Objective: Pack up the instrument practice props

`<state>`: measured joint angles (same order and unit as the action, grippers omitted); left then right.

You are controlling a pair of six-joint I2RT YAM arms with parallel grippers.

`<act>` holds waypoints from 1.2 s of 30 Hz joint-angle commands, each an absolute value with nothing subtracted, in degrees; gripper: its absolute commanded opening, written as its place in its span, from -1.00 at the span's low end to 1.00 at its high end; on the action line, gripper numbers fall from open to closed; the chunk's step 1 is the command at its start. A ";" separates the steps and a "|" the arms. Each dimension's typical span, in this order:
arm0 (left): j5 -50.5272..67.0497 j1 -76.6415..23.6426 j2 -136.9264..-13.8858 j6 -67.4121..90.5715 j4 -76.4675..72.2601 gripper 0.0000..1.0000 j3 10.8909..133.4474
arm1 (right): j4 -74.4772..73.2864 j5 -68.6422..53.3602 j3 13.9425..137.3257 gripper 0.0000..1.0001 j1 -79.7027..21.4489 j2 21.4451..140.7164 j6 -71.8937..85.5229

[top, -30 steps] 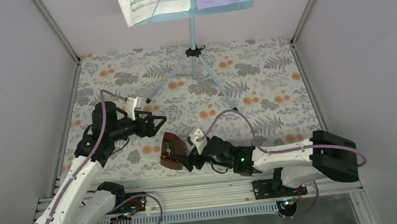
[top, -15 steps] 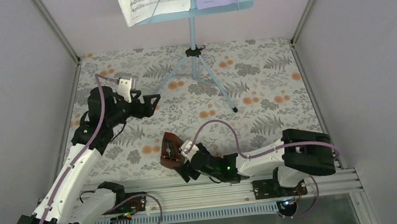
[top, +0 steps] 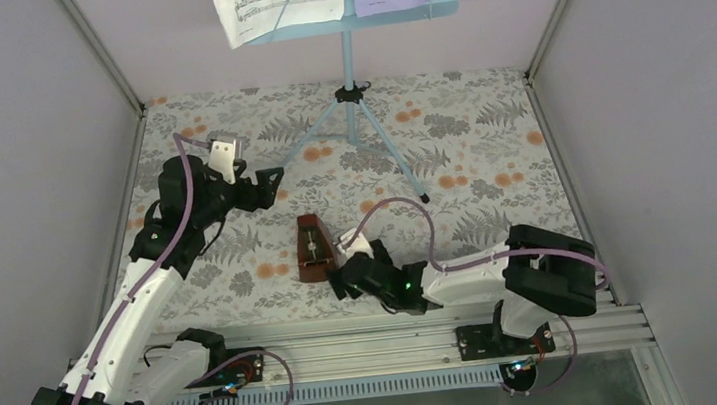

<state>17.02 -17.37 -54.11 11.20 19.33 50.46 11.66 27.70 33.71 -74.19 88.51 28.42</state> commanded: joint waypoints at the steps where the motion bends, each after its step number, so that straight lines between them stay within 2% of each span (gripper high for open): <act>1: 14.16 -17.13 -53.53 9.64 18.76 0.89 50.84 | 12.16 31.54 34.10 0.99 -67.91 87.01 27.89; 6: 12.04 -17.05 -53.23 8.61 18.65 0.89 50.70 | 13.34 27.04 33.22 0.99 -65.92 83.04 23.61; 12: 11.10 -17.04 -51.55 7.42 16.72 0.89 48.20 | 5.40 21.42 28.61 0.99 -64.66 72.04 25.38; 14: 11.70 -17.02 -51.57 7.42 16.18 0.89 47.70 | 3.06 15.17 26.81 0.99 -62.23 68.89 25.23; 17: 11.83 -17.00 -52.25 7.21 16.00 0.89 47.46 | 1.54 6.61 25.89 0.89 -59.15 67.08 24.95; 24: 11.90 -17.04 -53.04 7.02 16.40 0.89 47.00 | 6.00 -8.44 27.62 0.87 -53.43 73.55 22.30; 30: 10.40 -17.04 -53.27 6.23 17.61 0.89 47.04 | 4.51 -12.41 31.53 0.89 -52.47 82.14 19.39; 36: 10.68 -16.98 -53.31 6.24 17.65 0.89 47.10 | 0.27 -14.28 31.47 0.88 -52.73 83.11 21.76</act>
<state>11.07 -17.34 -53.30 7.03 17.87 47.44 3.33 -11.03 30.74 -52.77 83.11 21.02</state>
